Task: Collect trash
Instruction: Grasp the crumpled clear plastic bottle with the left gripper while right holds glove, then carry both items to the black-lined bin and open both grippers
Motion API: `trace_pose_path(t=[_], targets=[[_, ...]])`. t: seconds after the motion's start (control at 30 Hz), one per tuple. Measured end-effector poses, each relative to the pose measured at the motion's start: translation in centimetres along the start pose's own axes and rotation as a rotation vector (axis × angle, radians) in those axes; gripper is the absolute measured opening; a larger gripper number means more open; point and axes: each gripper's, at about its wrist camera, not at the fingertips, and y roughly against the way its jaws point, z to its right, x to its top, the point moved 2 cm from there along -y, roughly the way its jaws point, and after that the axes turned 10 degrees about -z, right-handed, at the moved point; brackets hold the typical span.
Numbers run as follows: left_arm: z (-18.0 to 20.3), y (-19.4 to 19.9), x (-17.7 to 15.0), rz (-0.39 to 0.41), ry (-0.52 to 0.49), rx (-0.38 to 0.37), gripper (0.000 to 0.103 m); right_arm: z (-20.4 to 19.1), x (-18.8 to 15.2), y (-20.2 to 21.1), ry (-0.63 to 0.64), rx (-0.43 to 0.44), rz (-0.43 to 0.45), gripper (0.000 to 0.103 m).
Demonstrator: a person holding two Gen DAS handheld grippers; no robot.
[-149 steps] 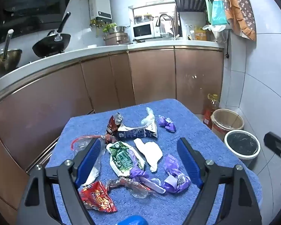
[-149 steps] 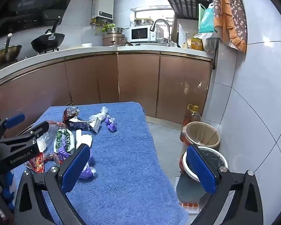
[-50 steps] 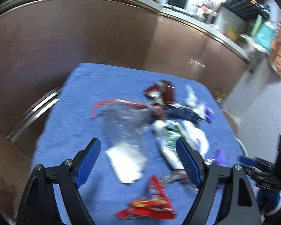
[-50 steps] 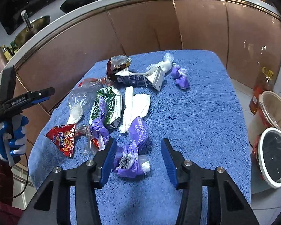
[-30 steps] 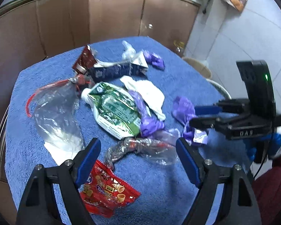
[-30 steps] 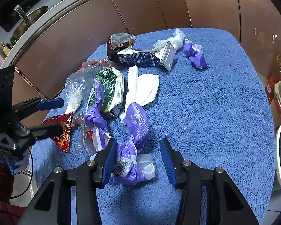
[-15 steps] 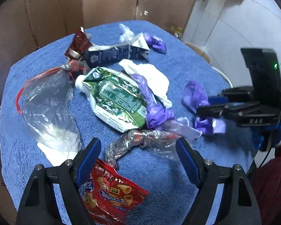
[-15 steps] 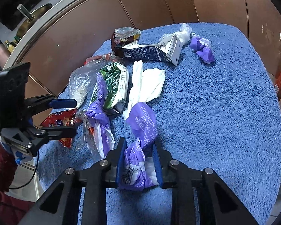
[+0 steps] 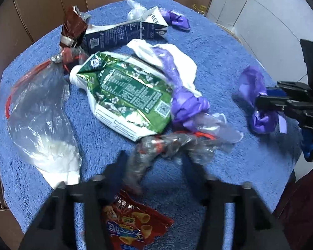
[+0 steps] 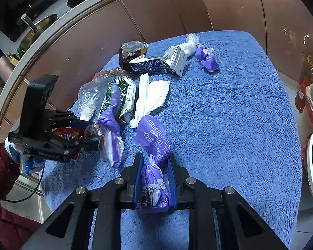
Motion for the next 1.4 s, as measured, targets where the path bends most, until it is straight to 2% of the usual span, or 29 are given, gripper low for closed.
trace_pose_path(t=[0.03,0.07,0.17,0.43,0.63,0.73,0.9,1.0,1.2,1.4], targets=[[-0.1,0.1,0.0,-0.003,0.009,-0.013,0.021,0.0,-0.1,0.2,-0.001,-0.001,0.003,0.021],[-0.2,0.1,0.1,-0.005,0.019,-0.019,0.014,-0.1,-0.3,0.3,-0.002,-0.003,0.008,0.021],[0.4,0.5,0.1,0.007,0.007,0.000,0.012,-0.4,-0.8,1.0,-0.002,-0.009,0.023,0.021],[2.3,5.2,-1.6,0.124,-0.016,0.044,0.011,-1.7,-2.3,3.4,0.007,-0.039,0.075,0.021],[2.5,9.8,-2.4,0.247,0.054,0.045,0.011,-1.8,-3.3,6.9,-0.003,-0.078,0.163,0.020],[3.8,11.7,-1.3,0.306,0.055,0.050,0.011,-0.9,-3.8,9.5,-0.020,-0.110,0.228,0.020],[8.3,13.0,3.4,0.359,0.009,0.012,0.011,2.9,-4.7,13.5,-0.101,-0.184,0.334,0.020],[12.3,12.5,7.7,0.367,-0.050,-0.031,0.011,6.2,-5.4,15.5,-0.165,-0.256,0.385,0.020],[21.2,8.9,16.3,0.323,-0.168,-0.097,0.011,13.4,-6.9,18.8,-0.297,-0.374,0.454,0.020],[29.4,3.2,24.0,0.254,-0.224,-0.145,0.012,21.0,-7.6,19.9,-0.414,-0.491,0.453,0.021]])
